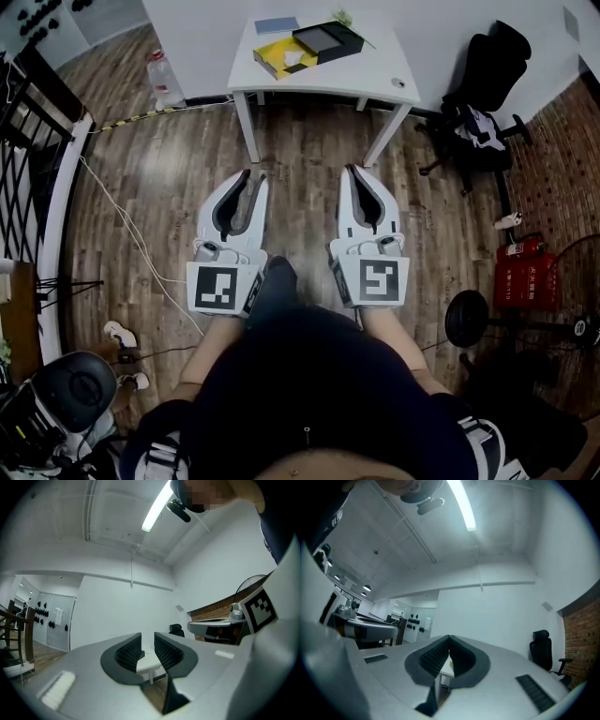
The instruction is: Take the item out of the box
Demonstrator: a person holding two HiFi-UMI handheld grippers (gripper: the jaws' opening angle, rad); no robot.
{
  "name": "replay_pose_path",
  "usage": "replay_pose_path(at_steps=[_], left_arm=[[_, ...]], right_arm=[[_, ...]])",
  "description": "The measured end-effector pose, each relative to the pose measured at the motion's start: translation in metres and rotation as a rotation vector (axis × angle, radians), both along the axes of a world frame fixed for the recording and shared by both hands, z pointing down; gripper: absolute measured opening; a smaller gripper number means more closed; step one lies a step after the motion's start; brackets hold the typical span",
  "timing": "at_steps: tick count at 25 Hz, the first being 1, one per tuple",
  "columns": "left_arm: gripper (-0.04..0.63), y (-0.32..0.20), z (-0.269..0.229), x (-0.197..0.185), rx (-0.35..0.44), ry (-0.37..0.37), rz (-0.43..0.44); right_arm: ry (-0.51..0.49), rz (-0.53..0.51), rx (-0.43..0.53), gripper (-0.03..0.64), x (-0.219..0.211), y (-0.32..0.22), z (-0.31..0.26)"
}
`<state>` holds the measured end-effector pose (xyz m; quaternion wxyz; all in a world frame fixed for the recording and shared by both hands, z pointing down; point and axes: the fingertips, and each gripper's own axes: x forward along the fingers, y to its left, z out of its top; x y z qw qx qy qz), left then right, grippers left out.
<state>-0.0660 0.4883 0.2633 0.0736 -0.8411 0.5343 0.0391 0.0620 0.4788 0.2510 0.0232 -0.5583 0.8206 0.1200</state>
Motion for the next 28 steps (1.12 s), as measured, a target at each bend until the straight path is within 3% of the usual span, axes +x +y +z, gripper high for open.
replay_pose_path(at_steps=[10,28], left_arm=[[0.112,-0.080,0.011,0.004,-0.029,-0.014,-0.002],[0.129,-0.294,0.014,-0.019,-0.084,-0.027,0.058]], right_arm=[[0.004,-0.004,-0.030,0.012,0.004,-0.080,0.013],[-0.004,0.068,-0.092,0.012,-0.018,-0.287,0.010]])
